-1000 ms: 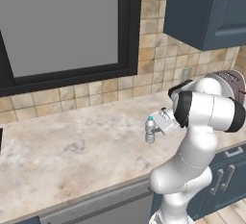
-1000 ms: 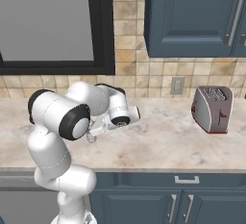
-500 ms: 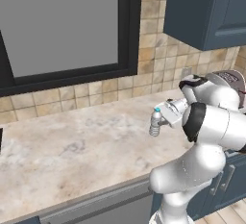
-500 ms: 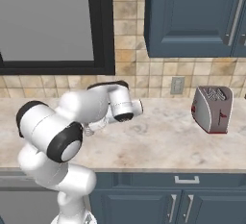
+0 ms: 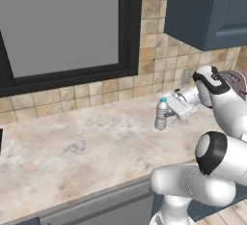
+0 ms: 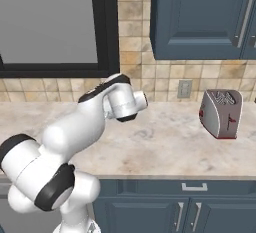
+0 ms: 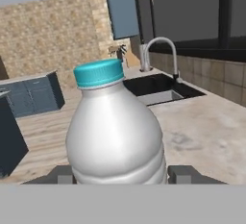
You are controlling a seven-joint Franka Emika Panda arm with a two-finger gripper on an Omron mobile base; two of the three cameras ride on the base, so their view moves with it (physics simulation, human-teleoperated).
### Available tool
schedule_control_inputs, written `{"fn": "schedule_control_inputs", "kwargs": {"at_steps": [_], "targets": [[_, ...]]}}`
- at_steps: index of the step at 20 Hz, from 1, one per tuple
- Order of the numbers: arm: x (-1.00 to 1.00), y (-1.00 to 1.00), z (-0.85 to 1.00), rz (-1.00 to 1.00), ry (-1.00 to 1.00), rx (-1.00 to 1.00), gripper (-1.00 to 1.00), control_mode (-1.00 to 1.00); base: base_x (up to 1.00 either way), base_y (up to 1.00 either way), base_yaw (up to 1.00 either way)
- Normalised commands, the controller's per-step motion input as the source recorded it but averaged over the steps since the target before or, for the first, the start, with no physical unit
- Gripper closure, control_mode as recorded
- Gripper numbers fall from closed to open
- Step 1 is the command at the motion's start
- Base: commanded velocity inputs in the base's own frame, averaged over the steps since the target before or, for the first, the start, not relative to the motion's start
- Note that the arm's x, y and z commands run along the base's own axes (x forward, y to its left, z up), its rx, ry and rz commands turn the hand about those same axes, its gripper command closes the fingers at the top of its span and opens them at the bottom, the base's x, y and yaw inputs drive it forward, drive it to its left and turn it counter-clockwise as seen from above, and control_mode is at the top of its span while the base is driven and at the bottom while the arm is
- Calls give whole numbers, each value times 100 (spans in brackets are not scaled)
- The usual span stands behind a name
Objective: Place the drinks on the dining counter in a tight cluster.
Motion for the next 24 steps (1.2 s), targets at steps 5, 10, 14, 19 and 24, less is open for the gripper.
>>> {"fn": "schedule_control_inputs", "kwargs": {"at_steps": [5, 10, 14, 19, 24], "targets": [[-8, 0, 0, 0, 0, 0, 100, -100, 0, 0, 0], [-9, 0, 0, 0, 0, 0, 100, -100, 0, 0, 0], [0, 0, 0, 0, 0, 0, 100, 100, -5, 0, 0], [0, 0, 0, 0, 0, 0, 100, 100, -4, 1, 0], [0, 0, 0, 0, 0, 0, 100, 100, -79, 75, 12]]}}
